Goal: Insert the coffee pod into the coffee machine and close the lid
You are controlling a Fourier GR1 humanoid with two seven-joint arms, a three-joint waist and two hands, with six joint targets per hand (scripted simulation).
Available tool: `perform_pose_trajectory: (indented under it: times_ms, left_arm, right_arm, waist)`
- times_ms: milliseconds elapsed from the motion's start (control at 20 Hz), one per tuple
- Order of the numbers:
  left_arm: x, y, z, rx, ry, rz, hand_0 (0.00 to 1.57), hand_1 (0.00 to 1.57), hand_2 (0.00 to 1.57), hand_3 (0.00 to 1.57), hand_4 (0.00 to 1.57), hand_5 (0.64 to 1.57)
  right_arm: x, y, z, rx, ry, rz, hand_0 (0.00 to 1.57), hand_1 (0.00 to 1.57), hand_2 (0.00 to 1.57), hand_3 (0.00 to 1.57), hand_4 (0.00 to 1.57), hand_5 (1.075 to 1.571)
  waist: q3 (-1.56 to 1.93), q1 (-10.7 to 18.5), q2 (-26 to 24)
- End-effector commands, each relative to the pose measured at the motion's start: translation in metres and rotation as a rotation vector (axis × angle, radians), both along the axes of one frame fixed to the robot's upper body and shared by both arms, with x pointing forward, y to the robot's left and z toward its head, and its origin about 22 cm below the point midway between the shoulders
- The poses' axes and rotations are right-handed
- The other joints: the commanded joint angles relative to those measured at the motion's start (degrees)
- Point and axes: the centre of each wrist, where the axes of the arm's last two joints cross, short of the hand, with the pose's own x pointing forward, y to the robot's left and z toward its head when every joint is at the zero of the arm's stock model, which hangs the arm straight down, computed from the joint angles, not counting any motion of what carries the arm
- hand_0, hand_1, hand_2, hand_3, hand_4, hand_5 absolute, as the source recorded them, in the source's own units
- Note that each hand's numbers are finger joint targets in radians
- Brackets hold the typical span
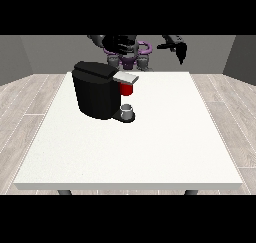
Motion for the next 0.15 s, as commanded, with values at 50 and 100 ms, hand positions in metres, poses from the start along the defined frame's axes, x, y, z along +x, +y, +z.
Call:
perform_pose_trajectory:
  times_ms: [50,100]
  left_arm:
    - [-0.021,0.010,-0.022,-0.004,0.055,0.038,0.00,0.00,0.00,0.00,0.19,1.571]
    - [-0.023,0.012,-0.025,0.009,0.060,0.078,0.00,0.00,0.00,0.00,0.19,1.571]
  right_arm:
    - [-0.048,-0.008,-0.058,0.108,0.121,-0.047,0.00,0.00,0.00,0.00,0.25,1.571]
    - [-0.040,-0.016,-0.048,0.113,0.121,-0.031,0.00,0.00,0.00,0.00,0.16,1.571]
  waist:
    - [0.01,-2.51,-4.78]
    - [0.01,-4.25,-4.00]
